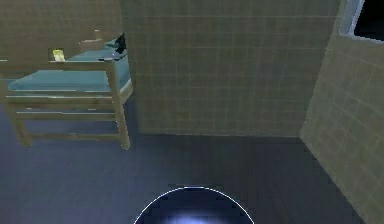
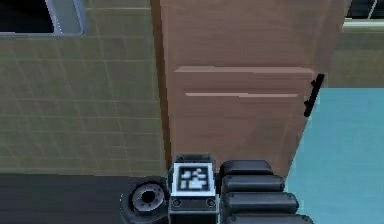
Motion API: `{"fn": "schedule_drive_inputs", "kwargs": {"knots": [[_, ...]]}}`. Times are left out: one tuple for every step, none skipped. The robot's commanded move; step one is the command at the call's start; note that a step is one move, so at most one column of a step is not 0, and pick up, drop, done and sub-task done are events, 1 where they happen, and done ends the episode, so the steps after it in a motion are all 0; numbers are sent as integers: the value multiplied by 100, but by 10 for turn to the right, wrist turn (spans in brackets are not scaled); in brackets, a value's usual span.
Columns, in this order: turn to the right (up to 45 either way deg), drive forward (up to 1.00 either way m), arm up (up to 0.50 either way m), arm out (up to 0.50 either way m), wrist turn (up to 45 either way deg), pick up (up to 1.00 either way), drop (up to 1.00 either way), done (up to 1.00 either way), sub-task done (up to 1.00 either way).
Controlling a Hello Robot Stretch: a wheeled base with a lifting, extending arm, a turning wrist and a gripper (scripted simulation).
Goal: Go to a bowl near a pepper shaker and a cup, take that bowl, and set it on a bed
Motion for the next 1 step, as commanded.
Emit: {"fn": "schedule_drive_inputs", "kwargs": {"knots": [[0,50,0,0,0,0,0,0,0]]}}
